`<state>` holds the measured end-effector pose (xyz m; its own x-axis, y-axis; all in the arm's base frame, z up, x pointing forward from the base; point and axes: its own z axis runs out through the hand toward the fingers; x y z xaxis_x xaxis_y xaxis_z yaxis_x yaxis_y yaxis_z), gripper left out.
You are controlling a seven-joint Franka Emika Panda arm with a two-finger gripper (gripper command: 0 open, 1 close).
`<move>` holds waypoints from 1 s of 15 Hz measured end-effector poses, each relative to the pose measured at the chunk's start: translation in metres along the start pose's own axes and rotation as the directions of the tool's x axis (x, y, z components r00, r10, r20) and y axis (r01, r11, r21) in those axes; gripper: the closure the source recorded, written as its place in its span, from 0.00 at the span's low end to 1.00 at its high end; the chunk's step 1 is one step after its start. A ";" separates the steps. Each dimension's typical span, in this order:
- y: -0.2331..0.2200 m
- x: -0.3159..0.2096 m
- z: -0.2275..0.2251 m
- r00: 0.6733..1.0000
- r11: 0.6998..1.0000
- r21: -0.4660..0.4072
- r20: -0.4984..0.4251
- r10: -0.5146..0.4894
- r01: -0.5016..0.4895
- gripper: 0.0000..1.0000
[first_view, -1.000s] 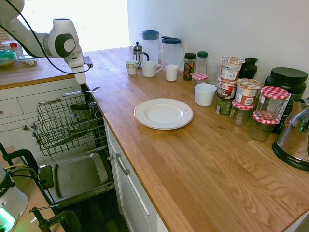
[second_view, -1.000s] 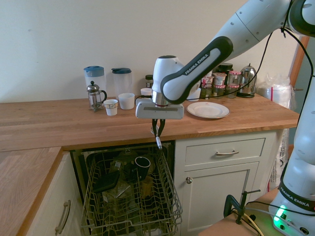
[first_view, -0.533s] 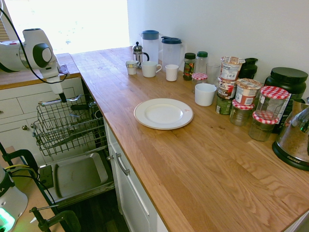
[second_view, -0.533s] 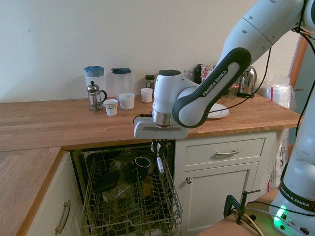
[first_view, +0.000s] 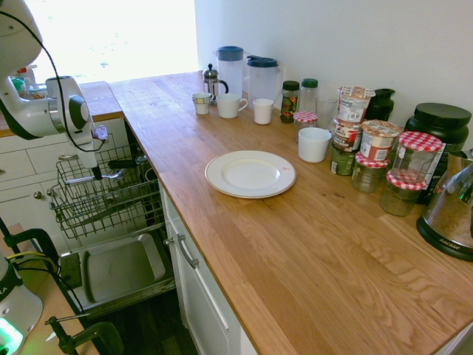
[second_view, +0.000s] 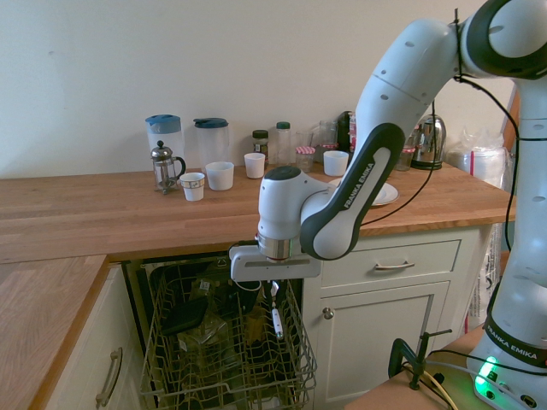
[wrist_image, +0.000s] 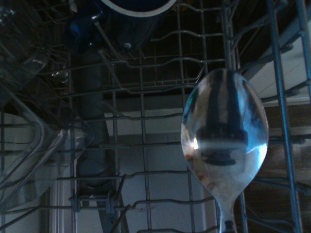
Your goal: Put the spoon in the dishwasher
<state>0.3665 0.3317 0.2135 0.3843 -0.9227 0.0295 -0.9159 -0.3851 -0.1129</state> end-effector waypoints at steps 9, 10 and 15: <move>-0.034 0.000 0.084 1.000 0.996 -0.088 0.007 0.031 -0.030 1.00; -0.035 0.002 0.091 1.000 0.995 -0.097 0.009 0.030 -0.029 1.00; -0.039 0.005 0.116 1.000 0.991 -0.131 0.019 0.018 -0.016 0.00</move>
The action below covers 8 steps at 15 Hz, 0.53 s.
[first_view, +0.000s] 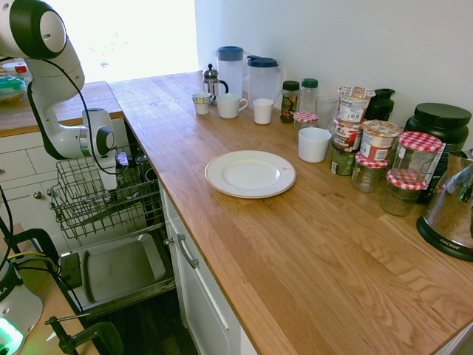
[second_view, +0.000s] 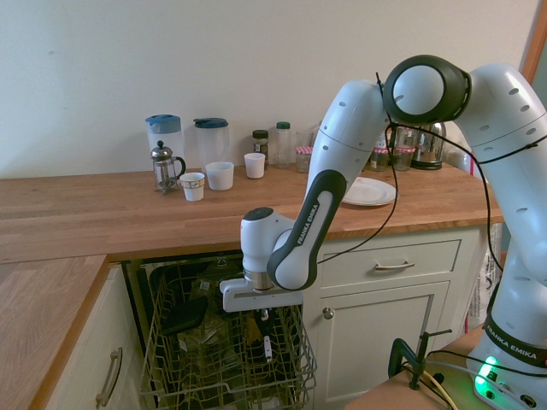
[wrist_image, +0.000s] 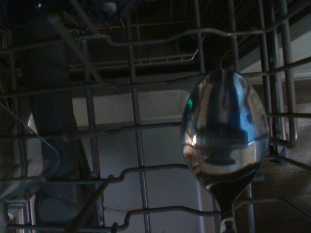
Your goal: Put the spoon in the dishwasher
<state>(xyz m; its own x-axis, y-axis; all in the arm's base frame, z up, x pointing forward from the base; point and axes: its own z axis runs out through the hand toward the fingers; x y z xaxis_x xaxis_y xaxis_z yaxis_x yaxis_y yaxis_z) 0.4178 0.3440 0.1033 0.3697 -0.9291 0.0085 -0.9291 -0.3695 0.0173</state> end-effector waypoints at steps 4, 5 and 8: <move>-0.003 -0.009 0.001 1.000 1.000 0.000 0.010 -0.010 0.010 0.00; -0.004 -0.011 0.001 1.000 1.000 0.000 0.010 -0.011 0.011 0.00; -0.006 -0.013 0.003 1.000 1.000 0.002 0.010 -0.010 0.010 0.00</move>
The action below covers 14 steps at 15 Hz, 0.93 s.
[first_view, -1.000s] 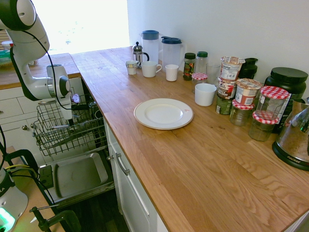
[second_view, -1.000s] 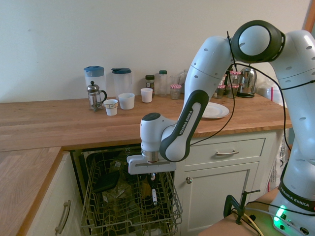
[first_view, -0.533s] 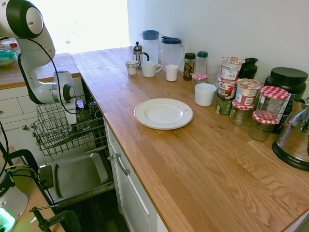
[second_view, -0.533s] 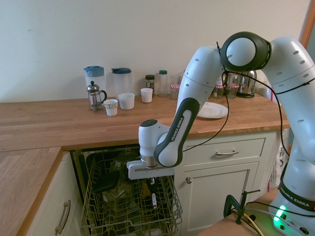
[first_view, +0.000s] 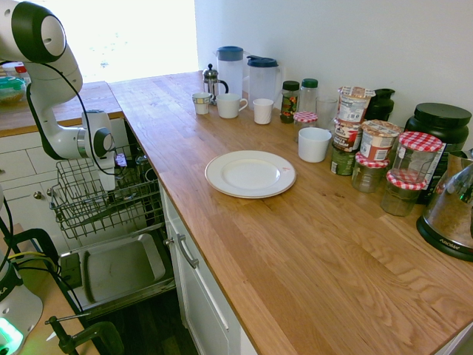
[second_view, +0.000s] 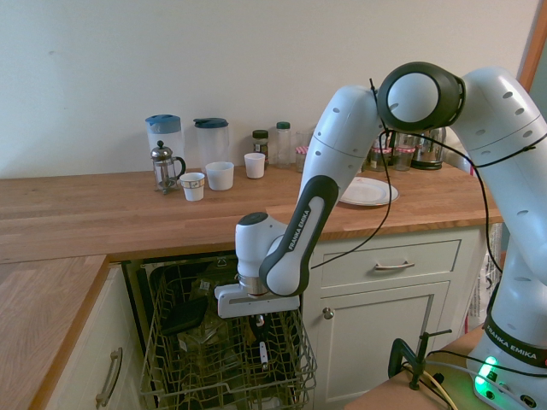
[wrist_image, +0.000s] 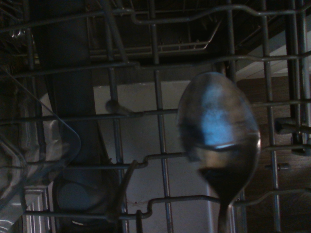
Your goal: Put the spoon in the dishwasher
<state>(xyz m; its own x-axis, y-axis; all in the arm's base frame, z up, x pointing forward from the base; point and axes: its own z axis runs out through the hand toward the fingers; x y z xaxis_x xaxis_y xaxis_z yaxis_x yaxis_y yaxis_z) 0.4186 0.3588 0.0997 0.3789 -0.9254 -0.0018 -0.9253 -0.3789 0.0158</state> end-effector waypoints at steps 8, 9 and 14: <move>0.005 -0.005 -0.020 1.000 1.000 0.023 -0.008 -0.002 0.002 0.00; 0.008 -0.005 -0.032 1.000 0.999 0.037 -0.010 0.001 0.000 0.00; 0.029 -0.024 -0.099 1.000 0.996 0.092 -0.024 0.018 -0.016 0.00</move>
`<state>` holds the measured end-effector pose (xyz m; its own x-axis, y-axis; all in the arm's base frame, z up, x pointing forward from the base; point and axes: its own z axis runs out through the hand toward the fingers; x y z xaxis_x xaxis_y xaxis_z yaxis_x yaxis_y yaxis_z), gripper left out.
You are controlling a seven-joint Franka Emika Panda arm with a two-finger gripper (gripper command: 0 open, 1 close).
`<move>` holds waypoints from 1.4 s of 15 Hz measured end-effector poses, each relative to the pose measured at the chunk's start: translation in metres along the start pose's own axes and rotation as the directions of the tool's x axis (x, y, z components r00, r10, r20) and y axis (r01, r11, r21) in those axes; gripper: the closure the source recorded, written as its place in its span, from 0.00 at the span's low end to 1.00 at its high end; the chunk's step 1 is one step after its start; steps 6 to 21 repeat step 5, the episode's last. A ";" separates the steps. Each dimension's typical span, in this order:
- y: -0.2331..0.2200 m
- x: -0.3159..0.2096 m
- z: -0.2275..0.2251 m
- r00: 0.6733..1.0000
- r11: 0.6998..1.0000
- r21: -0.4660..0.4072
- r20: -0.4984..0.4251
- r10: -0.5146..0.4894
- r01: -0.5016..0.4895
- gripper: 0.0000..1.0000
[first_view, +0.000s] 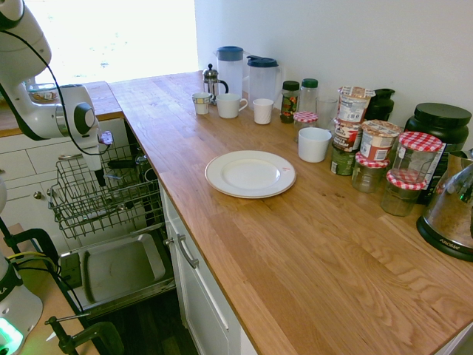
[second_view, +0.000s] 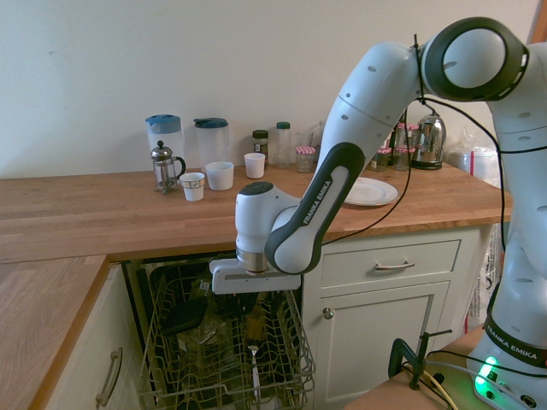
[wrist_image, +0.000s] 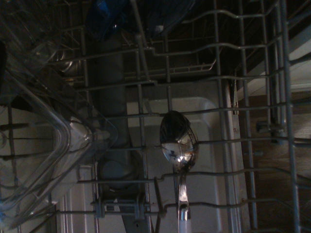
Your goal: Put the spoon in the dishwasher
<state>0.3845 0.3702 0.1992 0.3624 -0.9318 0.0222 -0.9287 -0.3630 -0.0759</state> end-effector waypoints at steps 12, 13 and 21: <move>0.022 -0.009 -0.050 0.999 0.999 0.012 -0.024 0.031 -0.031 0.00; 0.022 -0.009 -0.050 0.999 0.999 0.012 -0.024 0.031 -0.031 0.00; 0.022 -0.009 -0.050 0.999 0.999 0.012 -0.024 0.031 -0.031 0.00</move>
